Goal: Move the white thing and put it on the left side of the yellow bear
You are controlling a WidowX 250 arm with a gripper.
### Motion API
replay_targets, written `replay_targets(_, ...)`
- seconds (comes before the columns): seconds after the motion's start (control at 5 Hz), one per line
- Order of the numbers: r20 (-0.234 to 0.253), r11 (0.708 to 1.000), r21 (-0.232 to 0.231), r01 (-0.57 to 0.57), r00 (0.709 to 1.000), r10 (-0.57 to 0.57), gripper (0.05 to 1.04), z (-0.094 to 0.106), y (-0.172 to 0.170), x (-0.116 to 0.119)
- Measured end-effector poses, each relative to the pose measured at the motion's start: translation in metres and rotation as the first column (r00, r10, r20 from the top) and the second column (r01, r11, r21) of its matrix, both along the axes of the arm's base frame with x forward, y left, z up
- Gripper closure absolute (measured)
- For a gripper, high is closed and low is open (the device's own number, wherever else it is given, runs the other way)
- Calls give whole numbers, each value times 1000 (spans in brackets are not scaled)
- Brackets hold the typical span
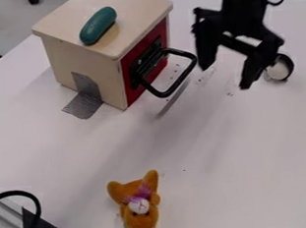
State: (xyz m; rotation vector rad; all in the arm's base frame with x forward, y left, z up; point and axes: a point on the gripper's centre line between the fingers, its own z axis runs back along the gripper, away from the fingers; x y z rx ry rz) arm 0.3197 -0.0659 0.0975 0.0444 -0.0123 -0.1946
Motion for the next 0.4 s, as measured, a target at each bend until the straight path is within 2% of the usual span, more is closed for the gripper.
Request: replay_targets(0.4, 37, 999, -10, 45, 998, -45, 87, -14, -7, 75)
